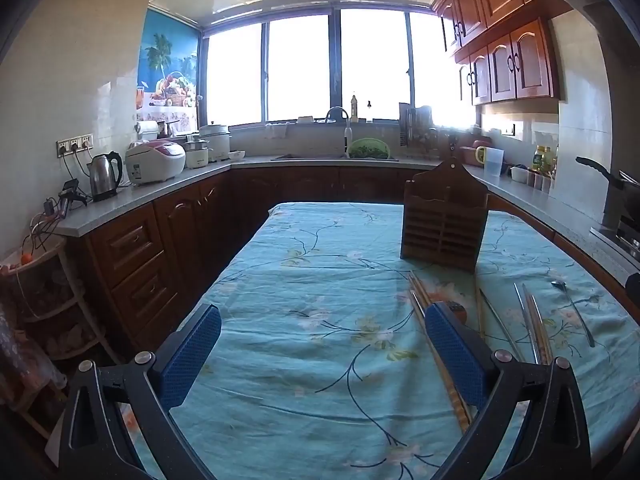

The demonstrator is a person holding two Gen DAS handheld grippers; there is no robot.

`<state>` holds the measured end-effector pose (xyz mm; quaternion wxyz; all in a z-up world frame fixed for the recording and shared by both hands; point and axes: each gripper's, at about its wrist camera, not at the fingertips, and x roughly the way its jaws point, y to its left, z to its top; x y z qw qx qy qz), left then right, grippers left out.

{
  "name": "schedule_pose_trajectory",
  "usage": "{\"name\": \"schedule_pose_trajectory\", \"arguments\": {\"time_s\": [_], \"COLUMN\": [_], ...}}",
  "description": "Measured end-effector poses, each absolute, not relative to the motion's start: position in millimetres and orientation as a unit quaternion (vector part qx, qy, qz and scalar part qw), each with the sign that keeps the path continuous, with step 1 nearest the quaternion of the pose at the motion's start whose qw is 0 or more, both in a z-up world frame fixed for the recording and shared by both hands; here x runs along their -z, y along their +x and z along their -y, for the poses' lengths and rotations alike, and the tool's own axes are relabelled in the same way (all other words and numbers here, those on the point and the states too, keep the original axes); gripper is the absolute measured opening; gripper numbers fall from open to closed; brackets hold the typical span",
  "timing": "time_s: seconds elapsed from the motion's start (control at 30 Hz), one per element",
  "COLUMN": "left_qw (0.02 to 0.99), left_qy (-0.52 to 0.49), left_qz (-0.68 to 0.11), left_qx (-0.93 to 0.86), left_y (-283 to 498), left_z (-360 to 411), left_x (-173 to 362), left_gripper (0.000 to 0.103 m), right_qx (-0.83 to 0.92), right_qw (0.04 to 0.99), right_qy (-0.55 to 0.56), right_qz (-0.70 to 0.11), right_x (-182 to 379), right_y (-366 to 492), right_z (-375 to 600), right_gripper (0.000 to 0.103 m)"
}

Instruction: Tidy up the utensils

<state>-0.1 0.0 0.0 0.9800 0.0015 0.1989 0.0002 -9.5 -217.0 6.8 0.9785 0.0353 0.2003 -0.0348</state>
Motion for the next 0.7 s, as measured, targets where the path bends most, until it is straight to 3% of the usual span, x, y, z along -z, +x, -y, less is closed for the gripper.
{"name": "schedule_pose_trajectory", "arguments": {"time_s": [0.7], "left_qw": [0.987], "left_qy": [0.023], "left_qz": [-0.161], "left_qx": [0.004], "left_y": [-22], "left_z": [6], "left_x": [-7], "left_gripper": [0.102], "right_qx": [0.029], "right_qw": [0.981], "right_qy": [0.037], "right_qz": [-0.19], "right_x": [6], "right_y": [-11], "right_z": [218], "right_gripper": [0.103]}}
